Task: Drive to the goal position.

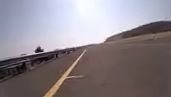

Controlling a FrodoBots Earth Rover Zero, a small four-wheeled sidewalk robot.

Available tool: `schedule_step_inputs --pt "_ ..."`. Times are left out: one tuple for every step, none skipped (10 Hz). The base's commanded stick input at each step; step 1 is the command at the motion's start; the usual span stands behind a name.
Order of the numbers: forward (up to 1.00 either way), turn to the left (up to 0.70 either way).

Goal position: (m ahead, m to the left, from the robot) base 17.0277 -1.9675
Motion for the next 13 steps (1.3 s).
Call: schedule_step_inputs --pt "0.70 0.00" --pt "0.70 0.00" --pt "0.70 0.00" --pt "0.70 0.00" --pt "0.70 0.00" --pt "0.70 0.00" --pt "0.70 0.00" --pt "0.70 0.00" --pt "0.70 0.00" --pt "0.70 0.00" --pt "0.70 0.00" --pt "0.70 0.00" --pt "0.70 0.00"
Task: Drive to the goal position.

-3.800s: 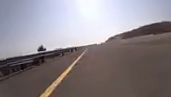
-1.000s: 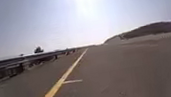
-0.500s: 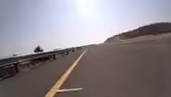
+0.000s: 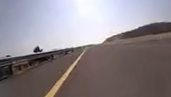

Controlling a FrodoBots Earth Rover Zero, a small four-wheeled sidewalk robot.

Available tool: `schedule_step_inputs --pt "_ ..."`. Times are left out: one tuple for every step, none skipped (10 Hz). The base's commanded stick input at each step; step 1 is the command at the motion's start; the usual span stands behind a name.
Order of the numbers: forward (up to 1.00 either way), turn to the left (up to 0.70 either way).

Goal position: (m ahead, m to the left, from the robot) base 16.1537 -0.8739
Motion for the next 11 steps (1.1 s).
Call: schedule_step_inputs --pt "0.70 0.00" --pt "0.70 0.00" --pt "0.70 0.00" --pt "0.70 0.00" --pt "0.70 0.00" --pt "0.70 0.00" --pt "0.70 0.00" --pt "0.70 0.00" --pt "0.70 0.00" --pt "0.70 0.00" --pt "0.70 0.00"
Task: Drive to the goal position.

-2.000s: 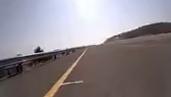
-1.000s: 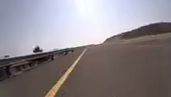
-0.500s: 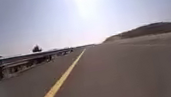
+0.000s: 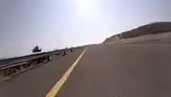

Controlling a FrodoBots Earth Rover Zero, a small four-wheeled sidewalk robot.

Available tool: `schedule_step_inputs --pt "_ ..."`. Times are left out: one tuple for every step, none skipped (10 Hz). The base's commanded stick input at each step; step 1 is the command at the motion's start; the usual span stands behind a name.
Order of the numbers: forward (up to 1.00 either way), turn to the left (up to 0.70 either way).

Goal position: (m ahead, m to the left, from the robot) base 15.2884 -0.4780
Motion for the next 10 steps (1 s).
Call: schedule_step_inputs --pt "0.70 0.00" --pt "0.70 0.00" --pt "0.70 0.00" --pt "0.70 0.00" --pt "0.70 0.00" --pt "0.70 0.00" --pt "0.70 0.00" --pt "0.70 0.00" --pt "0.70 0.00" --pt "0.70 0.00"
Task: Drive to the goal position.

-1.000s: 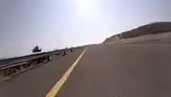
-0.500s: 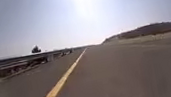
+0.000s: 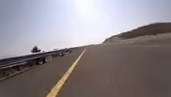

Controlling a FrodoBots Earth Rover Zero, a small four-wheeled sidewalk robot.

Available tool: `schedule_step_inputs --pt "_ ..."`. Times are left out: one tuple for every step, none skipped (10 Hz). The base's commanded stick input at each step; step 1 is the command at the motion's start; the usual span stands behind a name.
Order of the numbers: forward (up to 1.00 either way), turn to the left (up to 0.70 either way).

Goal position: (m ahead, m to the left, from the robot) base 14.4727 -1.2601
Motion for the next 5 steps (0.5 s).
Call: schedule_step_inputs --pt "0.70 0.00" --pt "0.70 0.00" --pt "0.70 0.00" --pt "0.70 0.00" --pt "0.70 0.00"
